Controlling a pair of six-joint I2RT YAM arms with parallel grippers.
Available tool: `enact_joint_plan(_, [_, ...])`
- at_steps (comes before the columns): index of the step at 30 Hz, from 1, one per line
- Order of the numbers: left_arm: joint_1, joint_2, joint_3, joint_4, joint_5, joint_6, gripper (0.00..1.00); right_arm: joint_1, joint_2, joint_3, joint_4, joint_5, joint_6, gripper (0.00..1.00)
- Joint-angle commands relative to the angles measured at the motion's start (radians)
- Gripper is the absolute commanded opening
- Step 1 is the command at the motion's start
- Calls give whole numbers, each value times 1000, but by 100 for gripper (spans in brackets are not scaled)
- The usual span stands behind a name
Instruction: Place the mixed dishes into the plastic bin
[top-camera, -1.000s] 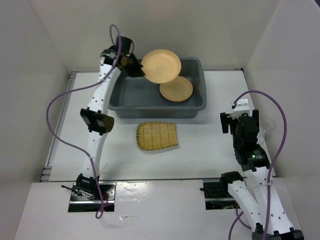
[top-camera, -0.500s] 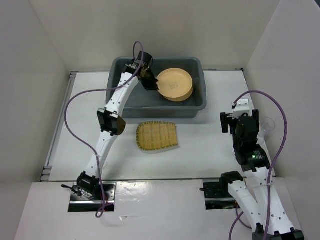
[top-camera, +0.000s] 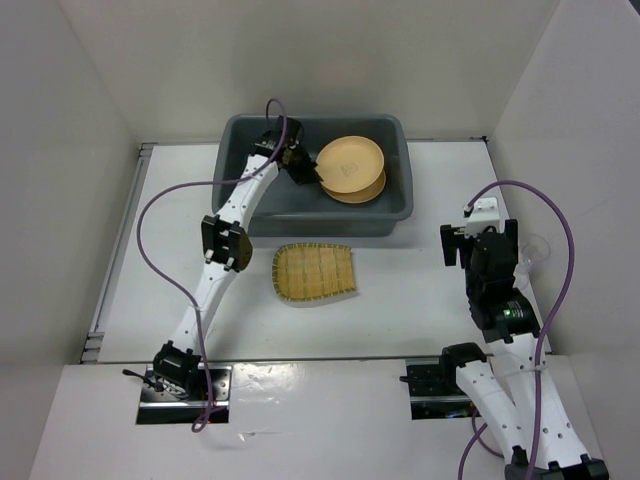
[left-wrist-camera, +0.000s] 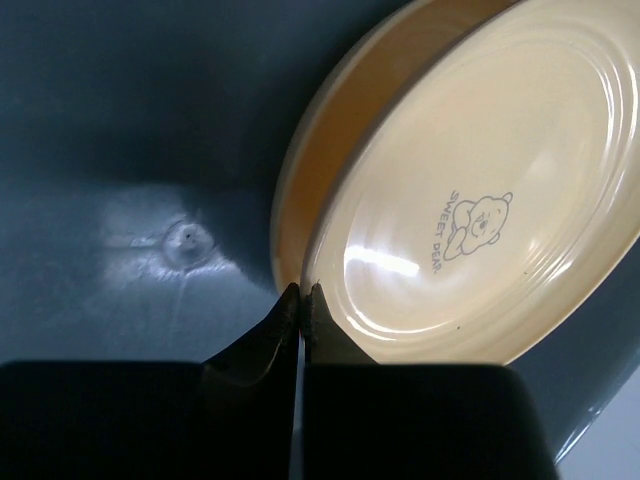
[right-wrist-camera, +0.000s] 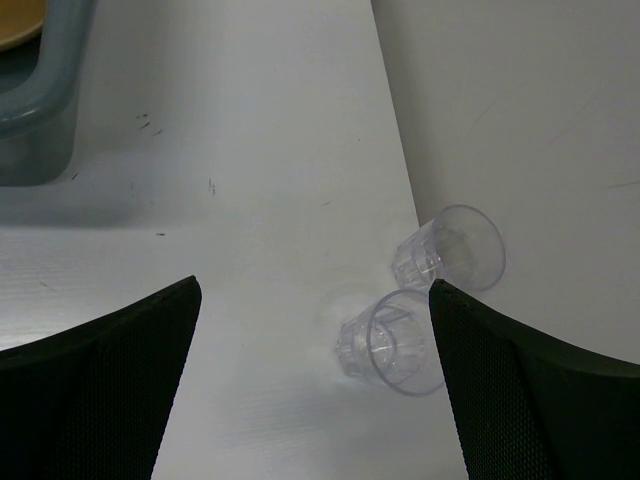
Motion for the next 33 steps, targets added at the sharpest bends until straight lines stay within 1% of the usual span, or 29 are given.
enact_joint_plan(1, [-1, 14, 5, 106, 61, -45, 0, 11, 5, -9, 56, 27, 15, 99])
enact_joint_plan(4, [-1, 33, 5, 138, 84, -54, 5, 11, 14, -9, 56, 27, 15, 99])
enact_joint_plan(6, [-1, 33, 5, 147, 93, -54, 10, 11, 23, -9, 56, 27, 15, 99])
enact_joint_plan(7, [-1, 42, 5, 147, 93, -54, 16, 11, 23, -9, 56, 27, 15, 99])
enact_joint_plan(9, [-1, 42, 5, 147, 93, -54, 22, 11, 23, -9, 56, 27, 15, 99])
enact_joint_plan(11, [-1, 42, 5, 137, 84, -54, 32, 11, 34, -9, 56, 27, 15, 99])
enact_joint_plan(12, [-1, 33, 5, 137, 84, -42, 35, 11, 34, -9, 56, 27, 15, 99])
enact_joint_plan(13, [-1, 33, 5, 117, 84, -30, 38, 11, 34, -9, 56, 27, 15, 99])
enact_joint_plan(14, [9, 33, 14, 106, 74, -30, 47, 11, 34, -9, 56, 27, 15, 99])
enact_joint_plan(15, [9, 24, 14, 92, 74, -18, 52, 11, 43, -9, 56, 27, 15, 99])
enact_joint_plan(17, [19, 24, 63, 42, 43, -1, 57, 11, 43, -9, 56, 27, 15, 99])
enact_joint_plan(19, [29, -8, 101, -26, -21, 41, 68, 11, 43, -9, 56, 27, 15, 99])
enact_joint_plan(20, [29, -62, 121, -46, -58, 59, 73, 20, 43, -9, 56, 27, 15, 99])
enact_joint_plan(21, [42, -99, 105, -69, -151, 112, 80, 20, 52, -9, 56, 27, 15, 99])
enact_joint_plan(22, [42, -140, 105, -81, -208, 143, 84, 20, 52, -9, 56, 27, 15, 99])
enact_joint_plan(23, [42, -227, 94, -95, -271, 178, 88, 29, 52, -9, 56, 27, 15, 99])
enact_joint_plan(24, [23, -273, 94, -118, -407, 220, 91, 29, 52, -9, 56, 27, 15, 99])
enact_joint_plan(25, [5, -321, 94, -118, -484, 317, 96, 29, 52, -9, 56, 27, 15, 99])
enact_joint_plan(26, [-50, -403, 94, -139, -561, 373, 100, 38, 52, -9, 56, 27, 15, 99])
enact_joint_plan(27, [-90, -444, 94, -152, -648, 431, 100, 38, 52, -9, 56, 27, 15, 99])
enact_joint_plan(28, [-125, -506, 94, -172, -793, 503, 100, 38, 52, -9, 56, 27, 15, 99])
enact_joint_plan(29, [-142, -542, 79, -254, -795, 466, 100, 49, 52, -9, 56, 18, 15, 99])
enact_joint_plan(30, [-142, -568, 59, -290, -711, 437, 100, 49, 52, -9, 56, 18, 15, 99])
enact_joint_plan(31, [-142, -568, 81, -323, -669, 465, 100, 49, 52, -9, 56, 18, 15, 99])
enact_joint_plan(32, [-142, -597, 12, -324, -616, 482, 100, 49, 52, -9, 56, 18, 15, 99])
enact_joint_plan(33, [-168, -643, -100, -324, -597, 463, 100, 58, 52, -9, 56, 18, 15, 99])
